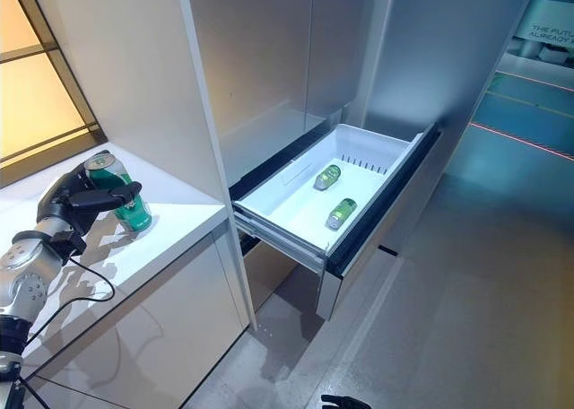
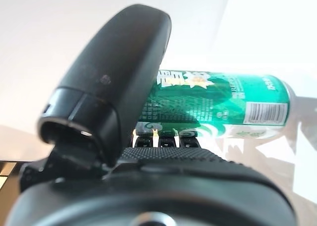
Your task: Put drinks into fridge and close the fridge
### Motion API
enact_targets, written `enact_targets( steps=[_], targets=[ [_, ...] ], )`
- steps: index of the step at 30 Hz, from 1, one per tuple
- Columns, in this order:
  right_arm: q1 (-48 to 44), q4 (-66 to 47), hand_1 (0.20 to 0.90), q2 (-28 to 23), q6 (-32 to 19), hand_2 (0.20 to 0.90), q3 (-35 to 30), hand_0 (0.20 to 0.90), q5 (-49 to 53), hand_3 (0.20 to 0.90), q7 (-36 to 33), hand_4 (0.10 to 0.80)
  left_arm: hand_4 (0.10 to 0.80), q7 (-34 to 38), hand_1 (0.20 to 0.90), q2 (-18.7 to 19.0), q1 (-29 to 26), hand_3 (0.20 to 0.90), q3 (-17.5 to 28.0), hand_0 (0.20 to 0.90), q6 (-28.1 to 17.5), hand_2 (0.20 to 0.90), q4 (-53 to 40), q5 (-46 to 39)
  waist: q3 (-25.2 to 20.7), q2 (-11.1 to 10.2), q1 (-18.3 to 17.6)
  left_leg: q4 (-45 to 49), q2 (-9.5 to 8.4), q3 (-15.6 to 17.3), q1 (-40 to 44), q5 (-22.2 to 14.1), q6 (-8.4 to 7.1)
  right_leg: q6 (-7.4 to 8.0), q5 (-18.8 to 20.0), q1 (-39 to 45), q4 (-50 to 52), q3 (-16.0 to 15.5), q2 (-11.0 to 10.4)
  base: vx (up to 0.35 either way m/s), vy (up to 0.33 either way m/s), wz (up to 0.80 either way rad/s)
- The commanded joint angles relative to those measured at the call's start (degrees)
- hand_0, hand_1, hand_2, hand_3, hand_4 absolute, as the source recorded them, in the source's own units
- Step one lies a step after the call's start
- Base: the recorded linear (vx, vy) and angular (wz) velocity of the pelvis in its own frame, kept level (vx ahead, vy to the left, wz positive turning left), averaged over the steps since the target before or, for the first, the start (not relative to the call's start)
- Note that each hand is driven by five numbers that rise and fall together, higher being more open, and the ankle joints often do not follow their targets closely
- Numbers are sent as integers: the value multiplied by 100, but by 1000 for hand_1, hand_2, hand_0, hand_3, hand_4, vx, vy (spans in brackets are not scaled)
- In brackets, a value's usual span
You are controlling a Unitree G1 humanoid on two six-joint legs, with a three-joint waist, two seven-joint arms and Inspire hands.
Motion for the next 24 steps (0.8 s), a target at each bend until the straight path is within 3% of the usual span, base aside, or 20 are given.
enact_targets(
  steps=[1,17,22,24],
  targets=[
    [203,162,900,-185,82,900,210,900,-67,900,109,800,100,-41,300,256,-1359,200,144,300,-792,300,-58,-168,-52,49,-175,299,-270,-39,215,-724,150,185,-487,-132,660,302,84,6,0,-4],
    [277,113,900,-139,45,900,276,900,-57,900,81,800,100,294,300,10,-1414,200,167,300,-1568,300,-260,-282,-103,34,-253,263,-258,13,225,-715,129,181,-481,-138,636,365,104,1,-2,-4],
    [289,-49,900,-144,-81,900,315,900,-29,900,124,800,100,102,300,-35,-1381,200,93,300,-1625,300,-755,-282,-102,19,-246,245,-258,-5,227,-709,127,178,-478,-136,628,369,106,-2,-1,-1],
    [258,-426,900,-164,-207,900,371,900,32,900,108,800,100,60,300,-65,-1370,200,9,300,-1533,300,-1437,-480,-92,4,-215,229,-262,-38,223,-693,129,177,-462,-126,611,356,105,-40,-2,1]
  ],
)
